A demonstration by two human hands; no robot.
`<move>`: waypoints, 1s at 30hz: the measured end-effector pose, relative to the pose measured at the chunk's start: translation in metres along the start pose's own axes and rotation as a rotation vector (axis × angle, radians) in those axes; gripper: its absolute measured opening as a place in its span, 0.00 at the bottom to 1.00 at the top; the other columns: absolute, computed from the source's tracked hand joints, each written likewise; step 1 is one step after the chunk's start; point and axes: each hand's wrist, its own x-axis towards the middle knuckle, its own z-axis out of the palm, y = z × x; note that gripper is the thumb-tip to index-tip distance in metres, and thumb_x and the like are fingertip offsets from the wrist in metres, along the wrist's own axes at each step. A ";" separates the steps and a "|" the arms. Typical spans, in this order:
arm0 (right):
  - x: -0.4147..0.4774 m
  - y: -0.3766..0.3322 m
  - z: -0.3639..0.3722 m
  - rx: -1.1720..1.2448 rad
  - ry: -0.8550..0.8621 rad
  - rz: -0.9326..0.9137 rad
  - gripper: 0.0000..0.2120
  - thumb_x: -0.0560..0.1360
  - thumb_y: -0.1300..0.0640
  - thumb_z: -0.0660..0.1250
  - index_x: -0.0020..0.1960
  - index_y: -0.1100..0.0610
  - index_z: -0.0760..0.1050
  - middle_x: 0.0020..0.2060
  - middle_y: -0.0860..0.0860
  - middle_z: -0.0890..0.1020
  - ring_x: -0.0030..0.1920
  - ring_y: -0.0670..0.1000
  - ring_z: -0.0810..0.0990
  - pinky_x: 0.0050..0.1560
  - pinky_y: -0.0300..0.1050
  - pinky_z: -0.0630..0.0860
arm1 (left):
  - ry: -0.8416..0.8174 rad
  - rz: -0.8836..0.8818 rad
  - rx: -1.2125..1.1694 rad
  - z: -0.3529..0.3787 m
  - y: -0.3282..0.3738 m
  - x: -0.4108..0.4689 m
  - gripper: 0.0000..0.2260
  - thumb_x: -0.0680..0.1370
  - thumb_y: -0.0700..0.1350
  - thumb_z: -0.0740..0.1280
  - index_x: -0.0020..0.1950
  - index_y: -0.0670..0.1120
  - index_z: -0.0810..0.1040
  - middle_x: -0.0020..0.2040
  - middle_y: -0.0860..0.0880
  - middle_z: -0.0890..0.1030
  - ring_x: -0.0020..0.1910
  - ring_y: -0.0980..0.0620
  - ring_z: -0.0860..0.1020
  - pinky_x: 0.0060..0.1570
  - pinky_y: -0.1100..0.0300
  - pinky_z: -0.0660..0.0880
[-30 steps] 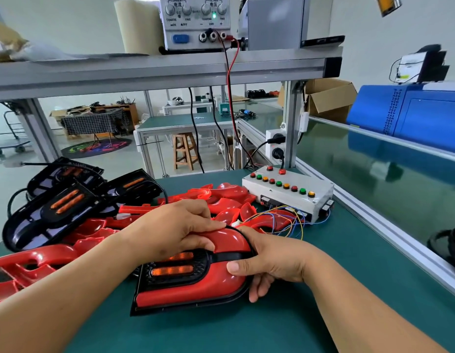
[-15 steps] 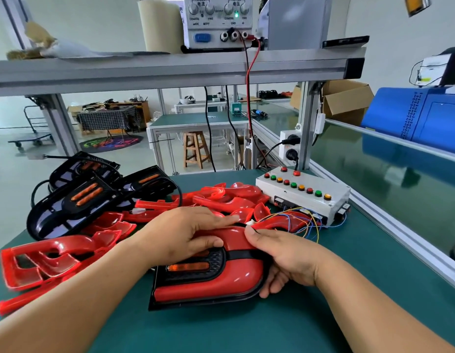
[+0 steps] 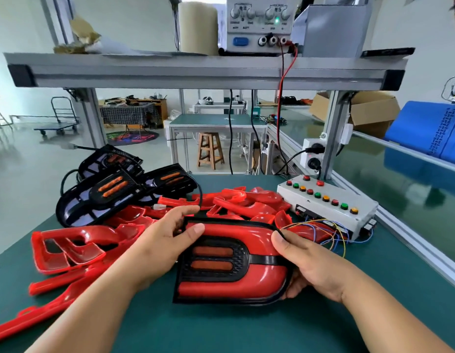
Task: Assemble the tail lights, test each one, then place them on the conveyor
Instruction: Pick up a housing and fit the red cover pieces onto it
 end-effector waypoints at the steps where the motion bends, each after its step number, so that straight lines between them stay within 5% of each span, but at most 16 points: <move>1: 0.000 0.000 0.001 -0.001 0.014 -0.028 0.20 0.65 0.30 0.63 0.53 0.35 0.77 0.47 0.55 0.85 0.39 0.58 0.85 0.31 0.45 0.79 | 0.007 -0.032 -0.149 0.003 0.001 0.000 0.15 0.74 0.47 0.68 0.61 0.53 0.77 0.56 0.46 0.82 0.54 0.51 0.82 0.53 0.56 0.80; 4: 0.001 0.000 0.002 0.018 0.041 -0.091 0.17 0.66 0.32 0.63 0.53 0.35 0.78 0.49 0.46 0.85 0.44 0.51 0.85 0.34 0.45 0.80 | -0.028 -0.080 -0.476 0.007 0.002 0.000 0.17 0.69 0.45 0.71 0.57 0.46 0.81 0.54 0.38 0.83 0.53 0.39 0.82 0.46 0.45 0.81; 11: 0.004 0.002 0.005 0.003 0.072 -0.104 0.15 0.69 0.34 0.62 0.53 0.35 0.78 0.49 0.44 0.85 0.42 0.45 0.84 0.35 0.44 0.79 | -0.001 -0.080 -0.567 0.007 -0.003 0.005 0.17 0.69 0.44 0.71 0.57 0.43 0.79 0.57 0.32 0.79 0.54 0.30 0.79 0.50 0.31 0.76; 22: 0.005 0.002 0.007 -0.036 0.173 -0.102 0.18 0.66 0.32 0.62 0.51 0.37 0.78 0.46 0.45 0.84 0.39 0.44 0.83 0.29 0.42 0.75 | 0.036 -0.052 -0.597 0.015 0.003 0.002 0.11 0.67 0.44 0.72 0.49 0.46 0.83 0.51 0.33 0.82 0.47 0.32 0.82 0.43 0.35 0.79; 30: 0.007 0.002 0.011 -0.019 0.222 -0.092 0.25 0.65 0.29 0.61 0.55 0.41 0.78 0.44 0.45 0.85 0.35 0.49 0.83 0.27 0.43 0.74 | -0.008 -0.095 -0.621 0.014 -0.002 0.006 0.15 0.72 0.46 0.71 0.57 0.43 0.81 0.55 0.33 0.81 0.51 0.32 0.81 0.48 0.33 0.77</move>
